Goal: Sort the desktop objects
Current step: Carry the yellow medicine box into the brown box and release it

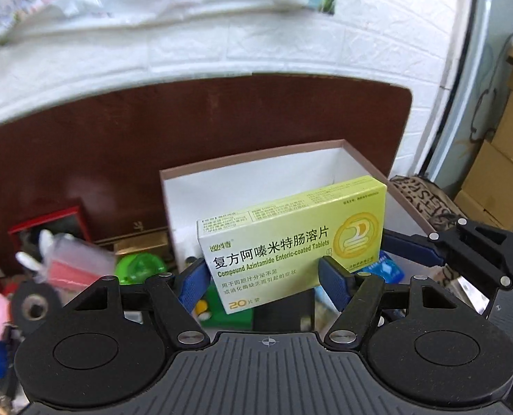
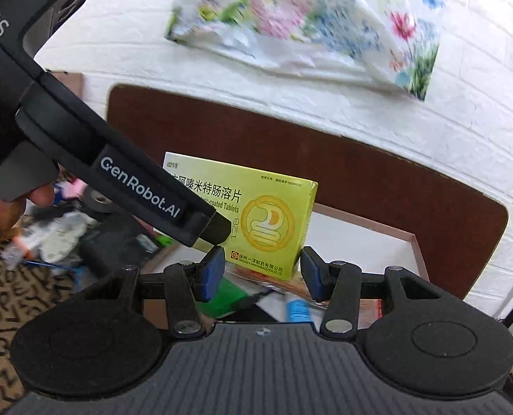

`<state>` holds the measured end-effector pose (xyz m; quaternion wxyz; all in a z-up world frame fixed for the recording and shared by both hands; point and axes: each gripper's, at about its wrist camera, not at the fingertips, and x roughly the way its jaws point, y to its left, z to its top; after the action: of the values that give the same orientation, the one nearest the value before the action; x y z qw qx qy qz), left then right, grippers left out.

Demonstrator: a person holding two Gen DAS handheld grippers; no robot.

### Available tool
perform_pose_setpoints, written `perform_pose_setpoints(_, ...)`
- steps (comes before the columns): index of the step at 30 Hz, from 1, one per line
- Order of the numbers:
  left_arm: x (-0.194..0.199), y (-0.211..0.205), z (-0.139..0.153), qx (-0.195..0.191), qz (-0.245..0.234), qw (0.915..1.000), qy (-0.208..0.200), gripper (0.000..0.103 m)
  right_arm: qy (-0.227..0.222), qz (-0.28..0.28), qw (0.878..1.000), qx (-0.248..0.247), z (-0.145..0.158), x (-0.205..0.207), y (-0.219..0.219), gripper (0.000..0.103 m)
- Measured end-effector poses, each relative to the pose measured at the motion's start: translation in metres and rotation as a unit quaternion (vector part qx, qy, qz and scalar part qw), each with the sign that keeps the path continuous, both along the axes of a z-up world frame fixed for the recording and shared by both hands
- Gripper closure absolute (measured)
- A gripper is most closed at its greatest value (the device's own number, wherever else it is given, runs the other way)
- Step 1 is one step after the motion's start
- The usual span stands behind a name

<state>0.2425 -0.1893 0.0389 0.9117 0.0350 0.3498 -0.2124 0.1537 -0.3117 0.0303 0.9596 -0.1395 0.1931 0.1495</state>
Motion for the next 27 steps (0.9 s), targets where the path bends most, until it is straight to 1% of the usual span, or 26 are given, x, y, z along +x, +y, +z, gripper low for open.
perform_pose_setpoints(3, 0.027, -0.009, -0.012, 0.008, -0.001, 0.9998, 0.017, 0.023, 0.017, -0.006, 1.000, -0.008, -0.007, 0.023, -0.004, 0.049)
perform_pose_setpoints(6, 0.048, -0.016, -0.022, 0.020, 0.002, 0.9995, 0.024, 0.024, 0.039, -0.009, 0.999, -0.013, -0.014, 0.048, -0.007, 0.049)
perform_pose_setpoints(10, 0.075, -0.019, -0.032, 0.023, 0.007, 0.9989, 0.040, 0.024, 0.060, -0.013, 0.998, -0.023, -0.023, 0.078, -0.005, 0.049)
perform_pose_setpoints(15, 0.102, -0.022, -0.046, 0.024, 0.014, 0.9980, 0.057, 0.024, 0.087, -0.017, 0.996, -0.031, -0.033, 0.106, -0.005, 0.049)
perform_pose_setpoints(17, 0.109, -0.025, -0.050, 0.032, 0.015, 0.9977, 0.057, 0.024, 0.095, -0.020, 0.995, -0.034, -0.037, 0.115, -0.004, 0.048)
perform_pose_setpoints(18, 0.111, -0.026, -0.052, 0.036, 0.016, 0.9976, 0.056, 0.021, 0.100, -0.024, 0.994, -0.034, -0.039, 0.119, -0.004, 0.048)
perform_pose_setpoints(19, 0.113, -0.026, -0.053, 0.038, 0.017, 0.9976, 0.055, 0.016, 0.105, -0.028, 0.994, -0.031, -0.041, 0.123, -0.004, 0.048)
perform_pose_setpoints(20, 0.115, -0.025, -0.053, 0.036, 0.020, 0.9976, 0.056, 0.013, 0.109, -0.031, 0.993, -0.029, -0.043, 0.127, -0.004, 0.048)
perform_pose_setpoints(21, 0.115, -0.023, -0.053, 0.029, 0.025, 0.9977, 0.056, 0.008, 0.113, -0.035, 0.993, -0.027, -0.044, 0.129, -0.004, 0.043)
perform_pose_setpoints(22, 0.114, -0.021, -0.052, 0.021, 0.029, 0.9979, 0.054, 0.006, 0.116, -0.041, 0.992, -0.027, -0.044, 0.131, -0.004, 0.032)
perform_pose_setpoints(24, 0.111, -0.015, -0.049, 0.007, 0.033, 0.9982, 0.049, 0.004, 0.111, -0.049, 0.992, -0.028, -0.042, 0.129, -0.003, 0.020)
perform_pose_setpoints(25, 0.110, -0.013, -0.048, 0.002, 0.034, 0.9981, 0.051, 0.001, 0.104, -0.049, 0.993, -0.029, -0.041, 0.126, -0.004, 0.017)
perform_pose_setpoints(26, 0.109, -0.011, -0.048, -0.003, 0.035, 0.9979, 0.055, 0.000, 0.099, -0.049, 0.993, -0.032, -0.040, 0.123, -0.004, 0.016)
perform_pose_setpoints(27, 0.107, -0.009, -0.048, -0.004, 0.035, 0.9976, 0.060, 0.000, 0.095, -0.053, 0.993, -0.036, -0.040, 0.120, -0.004, 0.013)
